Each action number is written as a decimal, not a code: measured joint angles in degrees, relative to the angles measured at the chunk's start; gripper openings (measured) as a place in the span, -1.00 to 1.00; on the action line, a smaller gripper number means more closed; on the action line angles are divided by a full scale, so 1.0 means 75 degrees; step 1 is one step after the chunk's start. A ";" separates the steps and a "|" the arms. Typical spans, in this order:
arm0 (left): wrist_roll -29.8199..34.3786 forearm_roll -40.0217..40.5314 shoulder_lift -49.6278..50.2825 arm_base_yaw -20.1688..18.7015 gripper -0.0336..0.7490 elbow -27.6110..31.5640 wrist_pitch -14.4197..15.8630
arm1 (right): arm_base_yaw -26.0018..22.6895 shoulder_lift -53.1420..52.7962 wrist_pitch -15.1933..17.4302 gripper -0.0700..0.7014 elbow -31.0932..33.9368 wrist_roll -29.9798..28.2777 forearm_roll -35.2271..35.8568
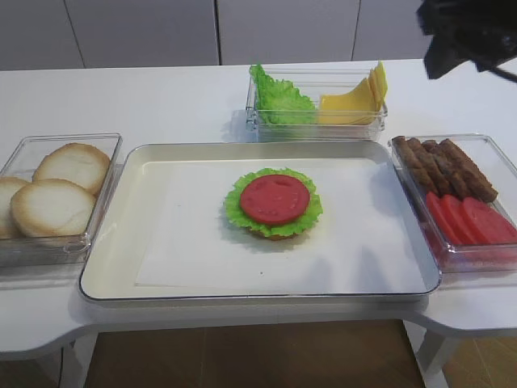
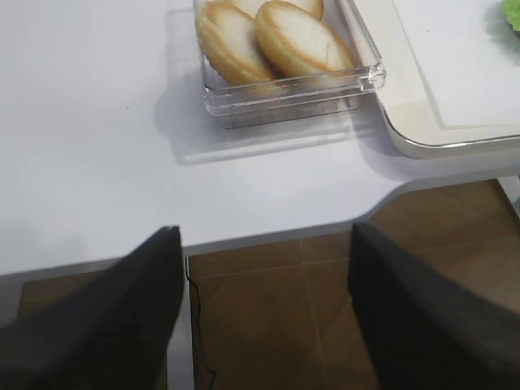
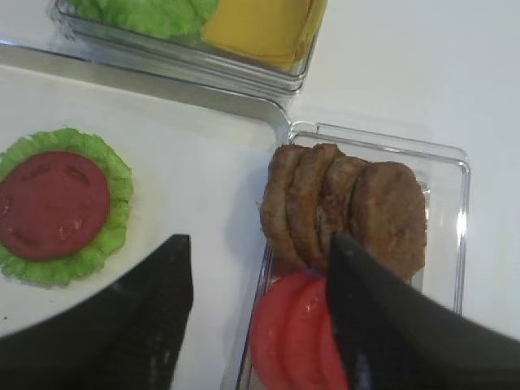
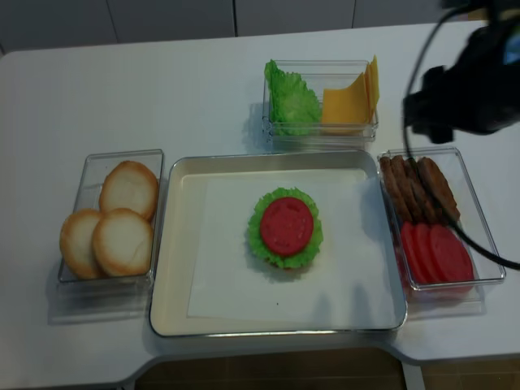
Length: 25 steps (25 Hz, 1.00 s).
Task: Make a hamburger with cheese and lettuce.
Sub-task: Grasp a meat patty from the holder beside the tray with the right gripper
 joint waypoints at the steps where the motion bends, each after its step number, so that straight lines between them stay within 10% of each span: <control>1: 0.0000 0.0000 0.0000 0.0000 0.28 0.0000 0.0000 | 0.0134 0.0287 0.0139 0.22 -0.0123 0.0139 -0.0164; 13: 0.0000 0.0000 0.0000 0.0000 0.28 0.0000 0.0000 | 0.0418 0.2580 0.1414 0.22 -0.1692 0.0847 -0.0703; 25: 0.0000 0.0000 0.0000 0.0000 0.28 0.0000 0.0000 | 0.0418 0.3604 0.1590 0.22 -0.1743 0.1295 -0.1025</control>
